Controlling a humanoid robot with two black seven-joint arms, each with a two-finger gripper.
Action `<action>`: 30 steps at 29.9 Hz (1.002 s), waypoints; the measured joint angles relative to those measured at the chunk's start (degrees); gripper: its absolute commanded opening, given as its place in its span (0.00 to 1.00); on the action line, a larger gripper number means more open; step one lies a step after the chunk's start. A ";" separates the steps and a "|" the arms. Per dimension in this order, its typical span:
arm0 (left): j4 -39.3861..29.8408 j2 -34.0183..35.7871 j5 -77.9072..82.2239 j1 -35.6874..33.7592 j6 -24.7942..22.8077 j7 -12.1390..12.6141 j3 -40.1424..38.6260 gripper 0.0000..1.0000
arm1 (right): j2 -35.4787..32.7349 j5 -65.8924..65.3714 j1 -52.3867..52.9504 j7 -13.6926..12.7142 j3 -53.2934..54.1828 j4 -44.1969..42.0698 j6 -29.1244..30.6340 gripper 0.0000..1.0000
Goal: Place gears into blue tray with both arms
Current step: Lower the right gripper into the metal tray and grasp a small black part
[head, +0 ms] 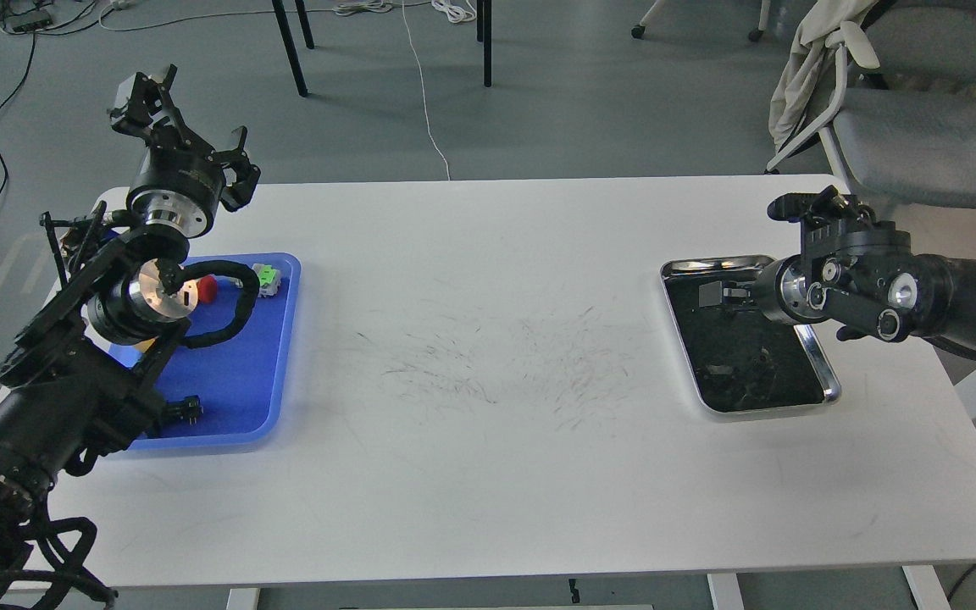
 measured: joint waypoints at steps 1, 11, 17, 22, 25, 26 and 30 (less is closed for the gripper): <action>0.00 0.03 -0.04 0.00 -0.02 -0.24 0.00 0.98 | 0.20 0.01 -0.37 0.06 0.04 -0.51 -0.34 0.97; -0.01 0.41 -0.14 0.03 -0.18 -1.63 -0.13 0.98 | 4.76 0.05 -3.31 0.20 0.06 -6.06 -0.81 0.89; -0.01 0.96 -0.19 0.07 -0.24 -1.64 -0.22 0.98 | 5.12 -0.08 -3.44 0.19 -0.59 -6.40 -0.30 0.69; -0.01 1.08 -0.21 0.09 -0.24 -1.64 -0.25 0.98 | 5.21 -0.23 -3.38 0.20 -1.10 -6.41 -0.17 0.46; -0.01 1.08 -0.22 0.09 -0.24 -1.65 -0.26 0.98 | 5.22 -0.30 -3.07 0.20 -1.84 -6.41 -0.15 0.34; -0.01 1.08 -0.22 0.09 -0.24 -1.65 -0.26 0.98 | 5.22 -0.32 -2.98 0.20 -2.01 -6.41 -0.14 0.24; -0.01 1.50 -0.22 0.09 -0.24 -1.65 -0.23 0.98 | 5.22 -0.37 -2.79 0.17 -2.46 -6.42 -0.13 0.02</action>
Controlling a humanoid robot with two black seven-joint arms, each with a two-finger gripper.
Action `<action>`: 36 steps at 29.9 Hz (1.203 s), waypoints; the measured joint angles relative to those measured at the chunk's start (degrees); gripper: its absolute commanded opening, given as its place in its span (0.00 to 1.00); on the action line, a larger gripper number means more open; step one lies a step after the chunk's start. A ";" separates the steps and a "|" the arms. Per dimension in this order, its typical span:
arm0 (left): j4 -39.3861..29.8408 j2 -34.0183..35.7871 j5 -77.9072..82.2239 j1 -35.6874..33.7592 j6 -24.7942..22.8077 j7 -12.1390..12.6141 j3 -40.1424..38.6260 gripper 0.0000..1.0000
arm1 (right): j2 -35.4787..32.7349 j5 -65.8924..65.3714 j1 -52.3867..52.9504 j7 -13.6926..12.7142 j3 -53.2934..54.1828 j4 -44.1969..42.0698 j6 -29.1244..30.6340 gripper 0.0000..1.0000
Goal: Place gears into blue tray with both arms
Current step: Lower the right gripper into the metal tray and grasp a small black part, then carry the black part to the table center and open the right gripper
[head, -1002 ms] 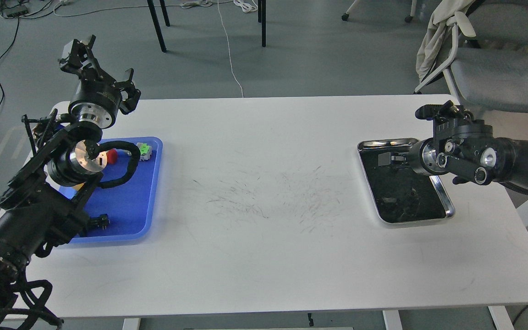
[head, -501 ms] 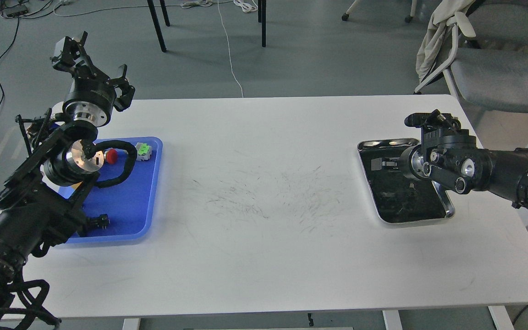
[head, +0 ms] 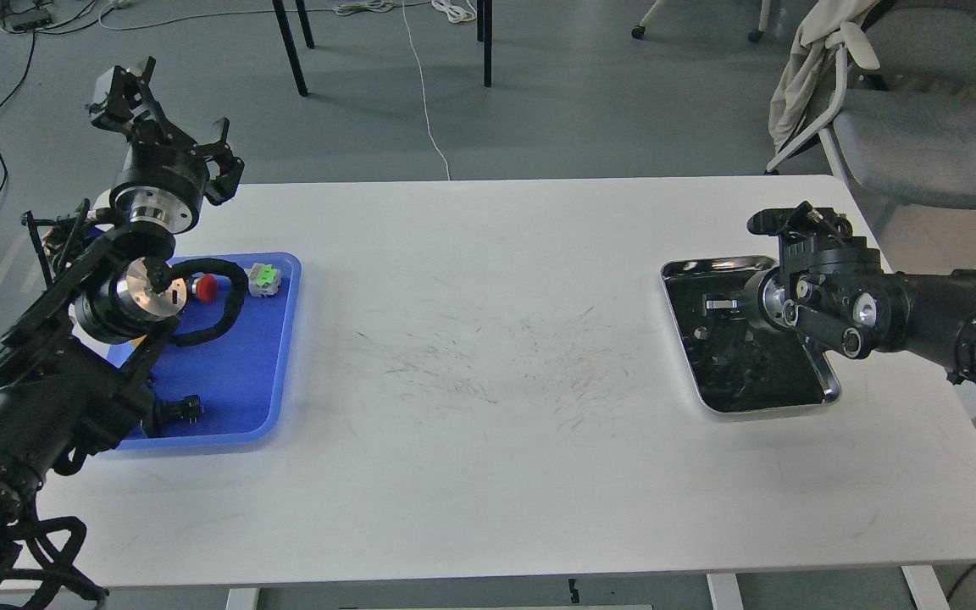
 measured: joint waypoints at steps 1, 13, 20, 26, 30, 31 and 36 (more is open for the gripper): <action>0.00 0.07 0.00 0.00 0.00 0.00 0.00 0.98 | 0.00 -0.01 0.07 -0.01 -0.04 0.00 0.01 0.02; 0.09 0.22 0.07 0.00 -0.01 0.00 -0.02 0.98 | -0.07 0.59 8.31 0.00 1.14 2.75 0.58 0.02; 0.15 0.32 0.09 -0.22 -0.01 0.00 0.04 0.98 | -3.85 1.57 20.30 1.02 17.43 11.36 -0.09 0.02; 0.18 0.28 0.09 -0.37 0.08 0.00 -0.04 0.98 | 3.81 7.23 18.68 5.57 31.09 14.54 -4.17 0.02; 0.24 0.29 0.08 -0.37 0.11 0.00 -0.08 0.98 | 11.07 8.76 14.32 11.91 33.67 13.85 -7.24 0.02; 0.25 0.29 0.08 -0.37 0.13 0.00 -0.12 0.98 | 12.00 8.81 13.07 12.69 34.27 13.33 -7.56 0.02; 0.28 0.82 0.00 -0.37 0.16 0.00 -0.28 0.98 | 13.10 8.74 6.15 13.52 35.40 8.91 -8.26 0.01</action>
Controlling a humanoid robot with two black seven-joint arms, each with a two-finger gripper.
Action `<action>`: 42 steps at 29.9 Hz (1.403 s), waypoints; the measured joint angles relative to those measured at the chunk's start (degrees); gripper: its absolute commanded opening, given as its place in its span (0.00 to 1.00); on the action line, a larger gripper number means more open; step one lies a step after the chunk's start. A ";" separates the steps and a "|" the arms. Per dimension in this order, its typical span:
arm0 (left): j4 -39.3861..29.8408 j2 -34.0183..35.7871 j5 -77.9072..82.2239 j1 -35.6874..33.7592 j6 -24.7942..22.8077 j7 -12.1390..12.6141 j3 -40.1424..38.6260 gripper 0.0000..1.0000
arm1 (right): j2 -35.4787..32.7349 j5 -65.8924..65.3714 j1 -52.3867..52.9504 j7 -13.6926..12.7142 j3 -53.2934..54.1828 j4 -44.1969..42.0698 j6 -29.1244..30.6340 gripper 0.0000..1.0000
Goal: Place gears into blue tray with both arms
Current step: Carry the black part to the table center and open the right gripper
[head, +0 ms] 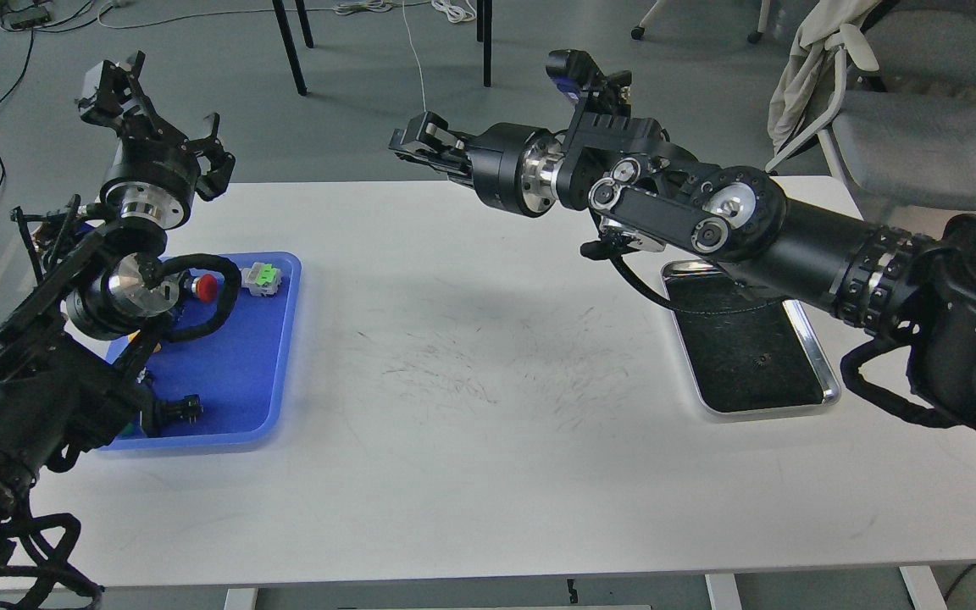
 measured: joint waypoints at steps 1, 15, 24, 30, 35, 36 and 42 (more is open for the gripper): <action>0.00 0.11 0.00 0.00 0.00 0.00 -0.01 0.98 | 0.03 -0.08 -0.92 0.00 0.00 -0.21 0.00 0.02; 0.10 0.11 -0.09 0.00 -0.08 0.00 -0.19 0.98 | 0.09 -1.65 -9.03 -6.28 -6.70 5.05 0.13 0.02; 0.09 -0.05 -0.09 0.18 -0.08 -0.17 -0.27 0.98 | 0.06 -4.25 -11.04 -7.79 -7.45 5.83 -0.09 0.10; -0.01 -0.13 -0.09 0.18 -0.08 -0.72 0.14 0.98 | 0.07 -4.24 -11.05 -8.26 -7.46 6.40 -0.49 0.54; -0.02 -0.24 -0.09 0.26 -0.08 -0.78 0.40 0.98 | 0.07 -3.64 -11.57 -9.64 -7.38 6.95 -3.21 0.77; -0.02 -0.26 -0.09 0.27 -0.08 -0.78 0.43 0.98 | 0.07 -3.61 -11.61 -9.69 -7.37 7.04 -3.47 0.79; -0.02 -0.34 -0.09 0.27 -0.01 -0.79 0.51 0.98 | 0.08 -3.38 -11.66 -9.66 -7.41 7.17 -3.83 0.84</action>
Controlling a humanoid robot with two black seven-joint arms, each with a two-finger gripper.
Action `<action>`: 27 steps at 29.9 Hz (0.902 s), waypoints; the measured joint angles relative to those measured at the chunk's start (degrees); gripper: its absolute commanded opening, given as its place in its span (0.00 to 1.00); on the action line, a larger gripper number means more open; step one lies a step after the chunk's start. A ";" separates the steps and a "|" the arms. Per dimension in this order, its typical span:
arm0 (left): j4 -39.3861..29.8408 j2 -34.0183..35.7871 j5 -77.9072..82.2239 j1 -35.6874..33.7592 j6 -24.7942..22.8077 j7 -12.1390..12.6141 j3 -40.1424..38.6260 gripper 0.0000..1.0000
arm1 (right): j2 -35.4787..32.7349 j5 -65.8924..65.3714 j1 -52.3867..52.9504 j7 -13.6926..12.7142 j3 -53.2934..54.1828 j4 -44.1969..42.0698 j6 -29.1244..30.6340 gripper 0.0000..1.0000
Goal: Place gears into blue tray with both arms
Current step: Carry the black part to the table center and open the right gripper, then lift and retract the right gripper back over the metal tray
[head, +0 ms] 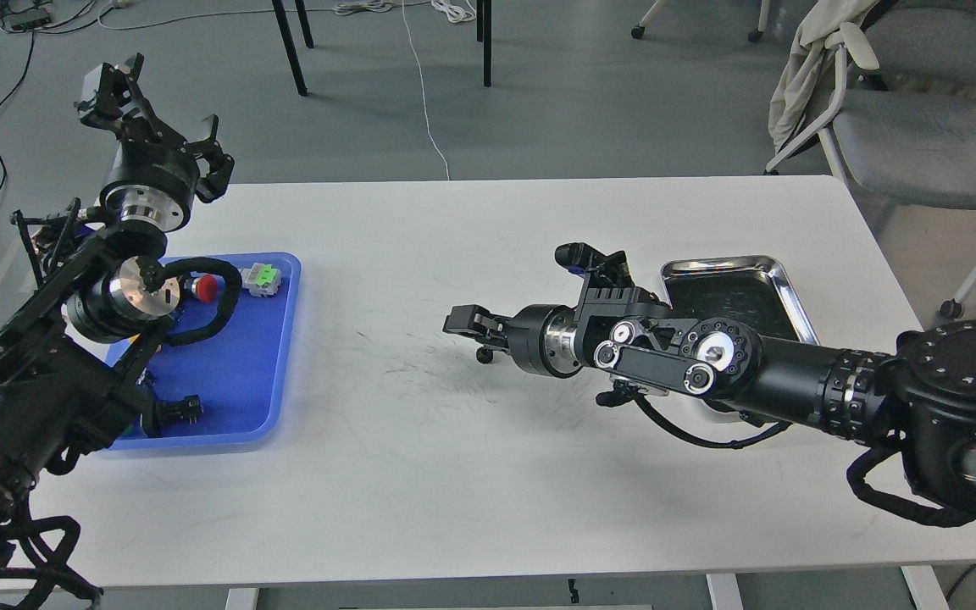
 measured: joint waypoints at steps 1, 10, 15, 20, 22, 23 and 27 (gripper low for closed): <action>0.00 0.00 0.00 0.00 0.01 0.00 0.00 0.98 | 0.00 0.00 0.00 0.07 -0.01 -0.05 -0.01 0.86; 0.08 0.42 0.20 -0.04 0.07 0.12 0.09 0.98 | 0.00 0.02 2.94 0.59 7.33 -3.69 0.12 0.91; 0.09 0.59 0.39 -0.09 0.25 0.26 0.09 0.98 | 0.00 0.52 5.04 0.72 14.64 -6.53 0.73 0.91; 0.16 0.67 0.74 -0.57 0.29 0.61 0.09 0.98 | 0.00 7.14 5.63 0.68 25.10 -6.98 0.56 0.92; 0.22 0.67 0.80 -0.78 0.29 0.75 0.13 0.98 | 0.01 11.32 5.72 0.48 29.20 -7.54 0.33 0.92; 0.24 0.67 0.82 -0.84 0.29 0.81 0.15 0.98 | 0.00 13.21 5.80 0.44 31.45 -8.15 0.25 0.92; 0.26 0.50 0.94 -1.02 0.31 0.94 0.21 0.98 | 0.00 17.45 5.72 0.37 40.70 -9.91 0.53 0.93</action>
